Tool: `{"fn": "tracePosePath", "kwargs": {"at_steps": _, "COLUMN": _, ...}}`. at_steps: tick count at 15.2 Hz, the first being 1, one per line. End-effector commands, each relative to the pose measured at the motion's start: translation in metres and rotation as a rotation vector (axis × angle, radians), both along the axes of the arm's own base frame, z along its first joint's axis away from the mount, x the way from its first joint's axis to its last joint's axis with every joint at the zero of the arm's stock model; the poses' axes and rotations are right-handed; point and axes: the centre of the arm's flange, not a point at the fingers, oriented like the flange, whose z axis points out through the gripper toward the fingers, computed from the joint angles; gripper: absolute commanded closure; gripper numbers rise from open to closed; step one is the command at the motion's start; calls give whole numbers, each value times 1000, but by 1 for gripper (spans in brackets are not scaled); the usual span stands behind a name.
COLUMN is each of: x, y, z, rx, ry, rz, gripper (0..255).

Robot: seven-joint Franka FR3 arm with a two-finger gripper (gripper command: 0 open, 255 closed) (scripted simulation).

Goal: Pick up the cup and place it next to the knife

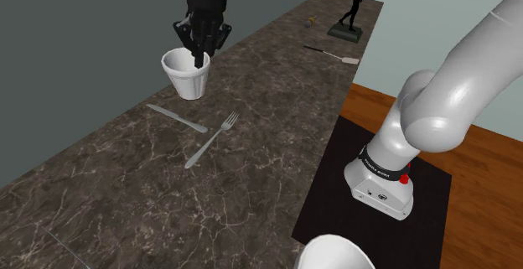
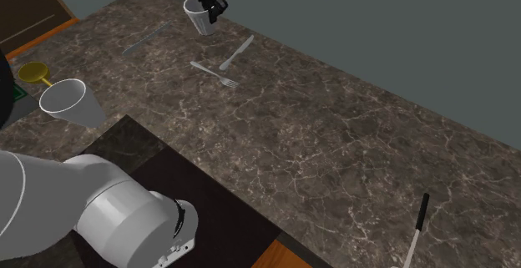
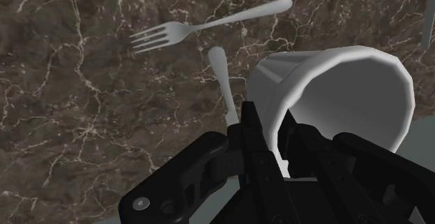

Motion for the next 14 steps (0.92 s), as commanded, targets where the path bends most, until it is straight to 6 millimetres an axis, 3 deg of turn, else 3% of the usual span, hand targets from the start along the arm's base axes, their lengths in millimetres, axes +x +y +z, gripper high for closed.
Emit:
{"fn": "tracePosePath", "kwargs": {"at_steps": 1, "x": 10, "y": 24, "z": -1, "rx": 1, "ry": 0, "rz": -1, "gripper": 255}}
{"fn": "tracePosePath", "kwargs": {"at_steps": 11, "x": 59, "y": 147, "z": 0, "rx": 1, "ry": 0, "rz": -1, "gripper": 255}}
{"fn": "tracePosePath", "kwargs": {"at_steps": 14, "x": 59, "y": 147, "z": -16, "rx": 1, "ry": 0, "rz": -1, "gripper": 255}}
